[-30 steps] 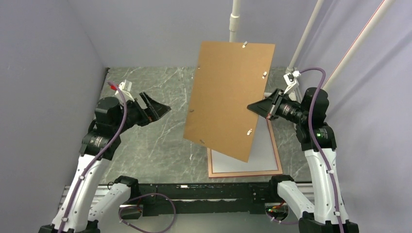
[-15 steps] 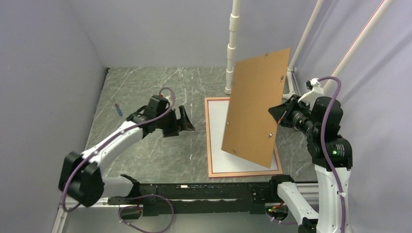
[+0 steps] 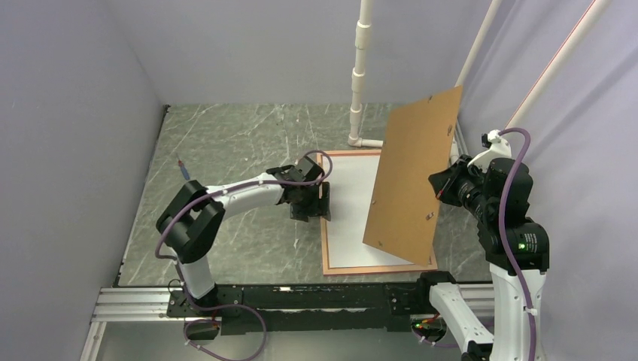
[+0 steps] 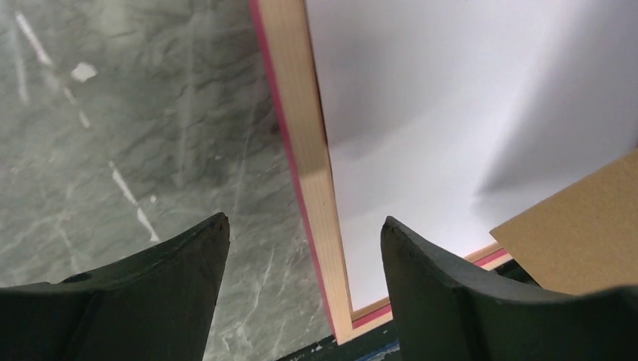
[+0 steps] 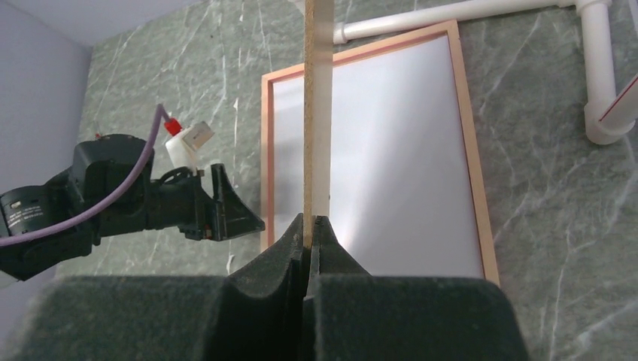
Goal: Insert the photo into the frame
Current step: Move the photo frame to the center of the board, then place the photo frame item in the photo frame.
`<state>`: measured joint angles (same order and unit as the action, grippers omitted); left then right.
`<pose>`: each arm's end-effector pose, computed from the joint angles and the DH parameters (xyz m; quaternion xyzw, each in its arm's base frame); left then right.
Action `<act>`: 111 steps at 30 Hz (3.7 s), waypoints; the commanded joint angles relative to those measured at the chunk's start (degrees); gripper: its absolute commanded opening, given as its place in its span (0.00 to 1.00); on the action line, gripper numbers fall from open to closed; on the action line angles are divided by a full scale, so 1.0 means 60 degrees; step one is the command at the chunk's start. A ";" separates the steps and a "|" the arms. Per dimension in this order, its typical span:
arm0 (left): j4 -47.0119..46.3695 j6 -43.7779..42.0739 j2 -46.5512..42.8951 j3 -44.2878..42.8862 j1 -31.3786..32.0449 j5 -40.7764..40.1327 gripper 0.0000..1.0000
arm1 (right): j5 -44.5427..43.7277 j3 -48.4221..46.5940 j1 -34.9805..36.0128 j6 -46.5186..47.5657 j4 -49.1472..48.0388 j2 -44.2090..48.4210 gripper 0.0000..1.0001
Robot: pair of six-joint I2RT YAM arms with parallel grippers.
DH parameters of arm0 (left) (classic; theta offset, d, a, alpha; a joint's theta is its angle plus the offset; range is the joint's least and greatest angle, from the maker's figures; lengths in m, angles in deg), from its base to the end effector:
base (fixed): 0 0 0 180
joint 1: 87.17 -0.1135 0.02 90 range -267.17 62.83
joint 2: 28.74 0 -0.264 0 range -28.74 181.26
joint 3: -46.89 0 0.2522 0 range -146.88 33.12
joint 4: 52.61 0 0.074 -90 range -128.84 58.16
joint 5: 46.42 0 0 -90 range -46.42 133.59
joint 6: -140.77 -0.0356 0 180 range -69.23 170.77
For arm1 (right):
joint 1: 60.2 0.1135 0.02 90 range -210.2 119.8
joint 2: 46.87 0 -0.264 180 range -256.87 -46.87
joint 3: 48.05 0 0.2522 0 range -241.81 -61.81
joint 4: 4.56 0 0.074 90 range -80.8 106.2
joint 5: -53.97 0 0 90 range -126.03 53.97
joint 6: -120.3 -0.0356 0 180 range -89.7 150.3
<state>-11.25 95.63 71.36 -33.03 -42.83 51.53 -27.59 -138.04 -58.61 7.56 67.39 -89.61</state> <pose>0.2505 -0.2517 0.1904 0.0127 0.9671 -0.2200 0.1274 0.0963 0.0079 0.4322 0.1151 0.8327 0.1739 0.5129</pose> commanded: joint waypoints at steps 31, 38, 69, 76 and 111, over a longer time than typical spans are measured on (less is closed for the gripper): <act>0.1308 0.0313 -0.0428 0.0451 -0.0271 -0.2311 0.00 | 0.1742 0.0680 0.0000 0.0045 -0.1770 0.0208 0.00; 0.0924 0.0590 -0.1428 0.1682 -0.0713 -0.2334 0.00 | 0.2002 0.0958 0.0000 -0.0053 -0.2011 0.0217 0.00; -0.1771 0.0107 -0.4582 0.4660 -0.3071 0.0475 0.78 | 0.4172 0.1550 0.0000 -0.0854 -0.3071 0.0252 0.00; -0.1450 -0.0197 -0.4907 0.4785 -0.3334 0.0345 0.70 | 0.5553 0.3505 0.0003 -0.2875 -0.5234 0.0590 0.00; -0.2204 -0.0413 -0.4053 0.5020 -0.3260 0.0769 0.55 | 0.6641 0.6455 0.0211 -0.3696 -0.7368 -0.1511 0.00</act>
<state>-22.05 93.62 46.22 -2.86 -62.59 54.96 9.07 -99.64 -57.67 -12.85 30.06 -98.44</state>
